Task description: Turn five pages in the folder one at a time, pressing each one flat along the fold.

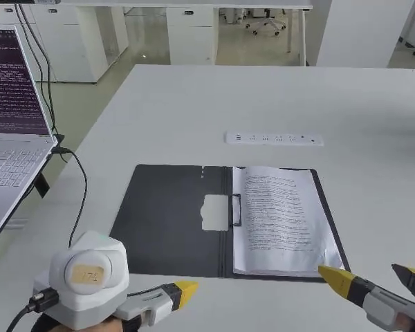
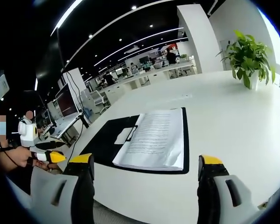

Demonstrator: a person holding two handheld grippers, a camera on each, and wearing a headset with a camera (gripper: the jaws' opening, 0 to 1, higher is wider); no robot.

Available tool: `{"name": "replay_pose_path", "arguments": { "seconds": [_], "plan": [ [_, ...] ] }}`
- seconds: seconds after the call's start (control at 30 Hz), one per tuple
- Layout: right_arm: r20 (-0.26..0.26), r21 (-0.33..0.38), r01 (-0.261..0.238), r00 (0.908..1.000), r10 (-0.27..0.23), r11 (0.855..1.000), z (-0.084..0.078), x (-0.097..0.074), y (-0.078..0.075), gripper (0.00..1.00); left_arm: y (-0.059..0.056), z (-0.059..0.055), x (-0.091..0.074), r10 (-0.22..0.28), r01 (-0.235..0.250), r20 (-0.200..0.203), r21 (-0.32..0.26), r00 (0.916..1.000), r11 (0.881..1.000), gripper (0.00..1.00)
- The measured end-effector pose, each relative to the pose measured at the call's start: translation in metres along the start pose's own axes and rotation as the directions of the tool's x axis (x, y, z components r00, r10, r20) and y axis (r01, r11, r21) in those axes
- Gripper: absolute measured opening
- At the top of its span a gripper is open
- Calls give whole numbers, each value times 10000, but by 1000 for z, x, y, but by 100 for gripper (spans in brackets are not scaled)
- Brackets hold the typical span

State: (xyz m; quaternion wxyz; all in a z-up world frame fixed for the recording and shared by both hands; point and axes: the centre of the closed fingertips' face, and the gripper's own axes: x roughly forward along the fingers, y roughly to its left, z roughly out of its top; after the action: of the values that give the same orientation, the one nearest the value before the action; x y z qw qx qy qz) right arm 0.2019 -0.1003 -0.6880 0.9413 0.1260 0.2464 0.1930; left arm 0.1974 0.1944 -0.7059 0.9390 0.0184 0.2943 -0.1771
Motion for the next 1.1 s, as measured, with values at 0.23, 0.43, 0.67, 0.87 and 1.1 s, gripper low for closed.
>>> {"name": "replay_pose_path", "arguments": {
  "seconds": [0.23, 0.43, 0.67, 0.87, 1.1],
  "plan": [
    [32, -13, 42, 10000, -42, 10000, 1, 0, -1, 91, 0, 0, 0, 3, -3, -41, 23, 10000, 10000, 93],
    [-4, 5, 35, 10000, -35, 10000, -1, 0, 0, 93, 1, 0, 0, 26, -26, -16, -2, 10000, 10000, 92],
    [-46, 3, 94, 9999, -94, 10000, -2, 0, -1, 95, 1, -2, 0, 20, -20, -80, -19, 10000, 10000, 92],
    [-84, -10, 54, 10000, -54, 10000, -2, 1, -1, 95, 1, -1, 1, 13, -13, -84, -8, 10000, 10000, 91],
    [-96, -160, 39, 9999, -40, 9999, -1, 3, -3, 93, -1, 1, 6, -27, 27, -104, 70, 9999, 10000, 90]
  ]
}}
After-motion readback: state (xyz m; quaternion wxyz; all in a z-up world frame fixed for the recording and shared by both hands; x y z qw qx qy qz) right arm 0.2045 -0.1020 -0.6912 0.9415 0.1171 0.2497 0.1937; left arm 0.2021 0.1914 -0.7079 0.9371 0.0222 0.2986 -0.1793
